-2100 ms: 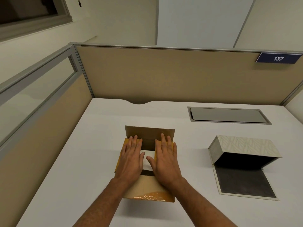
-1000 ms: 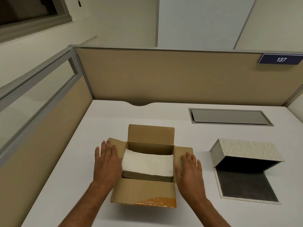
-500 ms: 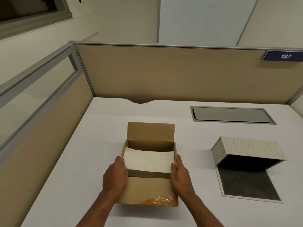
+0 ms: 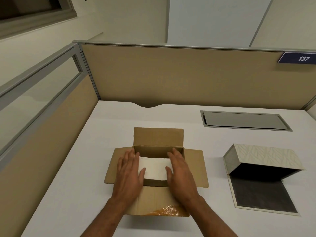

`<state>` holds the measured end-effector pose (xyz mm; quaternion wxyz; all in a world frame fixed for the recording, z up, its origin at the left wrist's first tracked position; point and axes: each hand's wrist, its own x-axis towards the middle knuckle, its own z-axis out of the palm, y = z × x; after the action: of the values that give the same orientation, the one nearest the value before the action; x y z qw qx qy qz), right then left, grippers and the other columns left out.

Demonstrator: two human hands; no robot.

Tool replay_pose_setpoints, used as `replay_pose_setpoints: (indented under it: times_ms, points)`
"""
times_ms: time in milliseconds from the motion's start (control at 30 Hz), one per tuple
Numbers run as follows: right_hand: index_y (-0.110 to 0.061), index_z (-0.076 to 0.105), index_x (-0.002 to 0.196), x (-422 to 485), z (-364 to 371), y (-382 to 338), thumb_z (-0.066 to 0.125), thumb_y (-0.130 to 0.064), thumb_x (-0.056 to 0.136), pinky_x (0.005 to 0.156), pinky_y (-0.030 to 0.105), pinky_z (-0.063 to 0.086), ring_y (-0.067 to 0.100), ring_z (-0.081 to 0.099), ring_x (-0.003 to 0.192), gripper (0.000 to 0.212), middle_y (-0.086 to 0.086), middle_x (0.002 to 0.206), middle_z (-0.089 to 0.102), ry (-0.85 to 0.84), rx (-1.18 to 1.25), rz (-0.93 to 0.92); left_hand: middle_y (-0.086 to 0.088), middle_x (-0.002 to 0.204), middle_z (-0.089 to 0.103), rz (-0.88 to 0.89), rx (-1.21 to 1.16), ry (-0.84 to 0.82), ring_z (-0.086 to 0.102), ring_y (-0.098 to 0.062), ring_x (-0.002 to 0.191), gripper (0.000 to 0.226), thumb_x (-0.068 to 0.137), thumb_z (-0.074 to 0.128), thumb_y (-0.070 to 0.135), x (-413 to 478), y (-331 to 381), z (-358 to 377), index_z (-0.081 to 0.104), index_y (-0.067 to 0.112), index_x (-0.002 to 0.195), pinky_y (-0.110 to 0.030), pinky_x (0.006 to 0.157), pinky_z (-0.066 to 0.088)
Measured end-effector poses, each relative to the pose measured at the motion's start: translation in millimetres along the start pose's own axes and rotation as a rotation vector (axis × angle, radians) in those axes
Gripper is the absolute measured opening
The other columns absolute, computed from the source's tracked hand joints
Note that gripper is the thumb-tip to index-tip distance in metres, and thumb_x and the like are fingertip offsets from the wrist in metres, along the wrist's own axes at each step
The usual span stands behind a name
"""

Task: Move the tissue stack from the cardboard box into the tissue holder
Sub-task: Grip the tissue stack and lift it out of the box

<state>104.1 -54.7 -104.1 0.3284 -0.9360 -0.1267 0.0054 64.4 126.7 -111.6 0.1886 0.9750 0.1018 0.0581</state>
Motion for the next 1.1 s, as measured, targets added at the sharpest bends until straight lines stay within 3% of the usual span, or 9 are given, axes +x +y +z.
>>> replay_pose_setpoints:
  times_ms: [133, 367, 467, 767, 1100]
  points:
    - [-0.025, 0.023, 0.155, 19.0, 5.5, 3.9, 0.047, -0.032, 0.103, 0.123, 0.038, 0.010, 0.022, 0.010, 0.153, 0.058, 0.000, 0.167, 0.015, -0.257, -0.147, 0.036, 0.005, 0.167, 0.009, 0.048, -0.030, -0.122, -0.001, -0.016, 0.154, 0.061, 0.099, 0.037, 0.050, 7.2, -3.9, 8.2, 0.020, 0.030, 0.154, -0.032, 0.121, -0.006]
    - [-0.021, 0.020, 0.155, 38.6, 17.5, 6.8, 0.054, -0.032, 0.099, 0.124, 0.045, 0.002, 0.028, 0.014, 0.152, 0.066, 0.005, 0.165, 0.022, -0.403, -0.366, -0.003, 0.002, 0.164, 0.023, 0.009, 0.044, -0.084, 0.010, -0.022, 0.154, 0.063, 0.096, 0.039, 0.053, 7.0, -0.6, 12.2, 0.025, 0.029, 0.152, -0.035, 0.117, -0.011]
    - [-0.020, 0.021, 0.155, 47.0, 16.3, 6.5, 0.058, -0.033, 0.097, 0.124, 0.046, 0.003, 0.028, 0.018, 0.151, 0.070, 0.005, 0.164, 0.025, -0.474, -0.390, -0.012, 0.002, 0.166, 0.017, 0.033, 0.121, -0.130, 0.004, -0.022, 0.155, 0.068, 0.096, 0.035, 0.057, 10.9, -0.7, 13.0, 0.017, 0.029, 0.154, -0.036, 0.115, -0.017]
    - [-0.020, 0.036, 0.147, 73.9, 8.0, 3.8, 0.071, -0.034, 0.089, 0.119, 0.048, 0.026, 0.031, 0.043, 0.136, 0.069, 0.006, 0.150, 0.047, -0.705, -0.385, 0.059, 0.006, 0.166, 0.011, 0.012, 0.111, -0.165, 0.000, -0.018, 0.155, 0.074, 0.092, 0.034, 0.064, 15.1, -4.0, 15.4, 0.012, 0.032, 0.155, -0.037, 0.120, -0.013]
    - [-0.022, 0.043, 0.142, 93.7, 20.9, 8.1, 0.082, -0.035, 0.077, 0.110, 0.047, 0.042, 0.032, 0.049, 0.130, 0.077, 0.005, 0.146, 0.050, -0.815, -0.313, 0.224, 0.007, 0.167, 0.009, 0.002, 0.123, -0.174, -0.001, -0.016, 0.155, 0.075, 0.092, 0.031, 0.066, 15.3, -3.3, 15.4, 0.010, 0.033, 0.155, -0.039, 0.122, -0.013]
